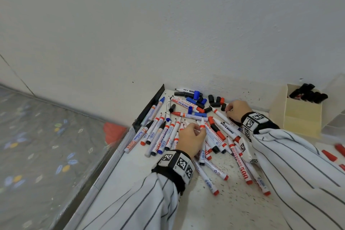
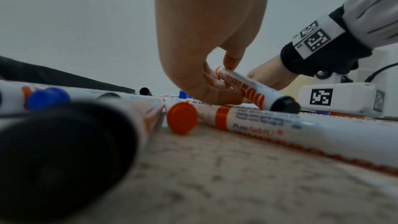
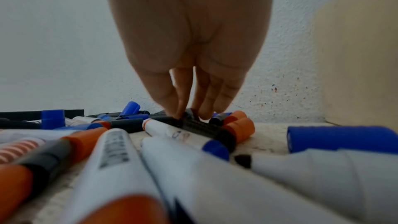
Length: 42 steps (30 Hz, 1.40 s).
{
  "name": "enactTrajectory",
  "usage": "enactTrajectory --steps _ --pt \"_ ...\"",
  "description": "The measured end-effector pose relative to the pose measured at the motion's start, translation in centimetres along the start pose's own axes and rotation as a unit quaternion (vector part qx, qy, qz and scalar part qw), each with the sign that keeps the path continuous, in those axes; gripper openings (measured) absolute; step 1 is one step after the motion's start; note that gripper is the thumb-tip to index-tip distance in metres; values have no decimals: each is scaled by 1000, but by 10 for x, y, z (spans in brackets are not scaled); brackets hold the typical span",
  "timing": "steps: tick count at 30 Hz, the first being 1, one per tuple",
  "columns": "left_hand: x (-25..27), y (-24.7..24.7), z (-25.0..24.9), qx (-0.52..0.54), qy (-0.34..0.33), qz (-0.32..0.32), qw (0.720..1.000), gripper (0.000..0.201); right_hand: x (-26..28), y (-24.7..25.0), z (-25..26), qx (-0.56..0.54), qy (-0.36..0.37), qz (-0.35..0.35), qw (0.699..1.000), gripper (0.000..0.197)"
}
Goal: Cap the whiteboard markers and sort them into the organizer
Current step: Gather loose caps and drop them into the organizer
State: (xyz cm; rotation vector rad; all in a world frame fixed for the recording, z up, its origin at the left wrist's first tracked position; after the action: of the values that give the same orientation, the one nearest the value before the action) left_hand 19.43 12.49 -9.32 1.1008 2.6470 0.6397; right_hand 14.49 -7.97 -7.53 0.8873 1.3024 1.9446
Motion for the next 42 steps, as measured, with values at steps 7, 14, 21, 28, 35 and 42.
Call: enactTrajectory --steps 7,14,21,28,35,42 --pt "-2 -4 0 -12 -11 -3 1000 26 7 -14 -6 83 1 57 995 40" --pt "-2 -6 0 -21 -14 5 1000 26 7 -8 -5 31 14 29 999 23" --pt "1 -7 -4 -14 -23 7 1000 26 28 33 3 -100 46 -66 992 20" --pt "7 -6 -23 -2 -64 17 998 27 69 57 15 -223 96 -65 968 17" --pt "22 -4 -34 -39 -101 44 993 30 116 56 17 -294 138 -71 943 18" --pt "33 -5 -49 -89 -147 57 983 28 143 50 16 -269 154 -53 949 21"
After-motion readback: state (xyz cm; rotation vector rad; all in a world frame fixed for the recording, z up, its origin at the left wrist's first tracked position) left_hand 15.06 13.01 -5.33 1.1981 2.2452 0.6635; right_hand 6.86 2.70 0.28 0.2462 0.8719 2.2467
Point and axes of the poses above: each hand's wrist, its own x-axis away from the middle knuckle, its own y-axis out of the back of the hand, z = x × y, the point moved 10 cm from there along -x, towards the middle knuckle, and after that the axes turned 8 degrees about -y, right-handed, at the moved point
